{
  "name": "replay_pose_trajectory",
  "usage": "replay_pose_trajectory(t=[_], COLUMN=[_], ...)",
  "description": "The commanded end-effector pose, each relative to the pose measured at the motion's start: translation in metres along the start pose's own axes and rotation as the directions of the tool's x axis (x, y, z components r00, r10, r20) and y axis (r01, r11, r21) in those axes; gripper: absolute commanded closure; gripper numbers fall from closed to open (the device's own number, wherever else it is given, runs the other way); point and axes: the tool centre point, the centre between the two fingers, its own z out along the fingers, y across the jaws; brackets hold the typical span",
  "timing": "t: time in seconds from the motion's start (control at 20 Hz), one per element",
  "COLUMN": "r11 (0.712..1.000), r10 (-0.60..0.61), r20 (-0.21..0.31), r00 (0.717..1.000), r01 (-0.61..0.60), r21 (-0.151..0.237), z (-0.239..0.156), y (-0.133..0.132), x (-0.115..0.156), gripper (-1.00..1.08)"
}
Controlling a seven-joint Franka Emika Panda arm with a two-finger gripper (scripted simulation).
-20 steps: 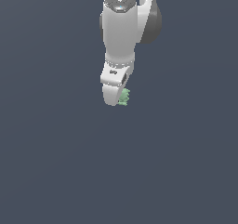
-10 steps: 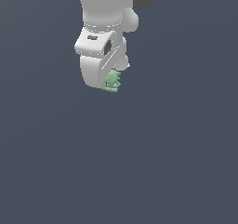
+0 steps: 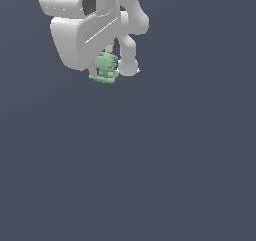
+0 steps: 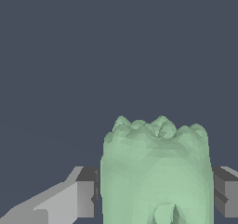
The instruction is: Pick up the object and move it to a goal position.
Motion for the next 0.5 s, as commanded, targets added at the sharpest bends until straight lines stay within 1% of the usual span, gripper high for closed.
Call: replay_pose_trajectory(t=[0.0,0.45], r11=[1.0,1.0], r10=[0.0,0.001], r20=[0.001,0.002], r00=[1.0,1.0], r01=[0.0,-0.001], r21=[0.001,0.0], z=[-0.015,-0.044], y=[0.005,0.017], x=[-0.004,-0.013], gripper=[1.08,1.08])
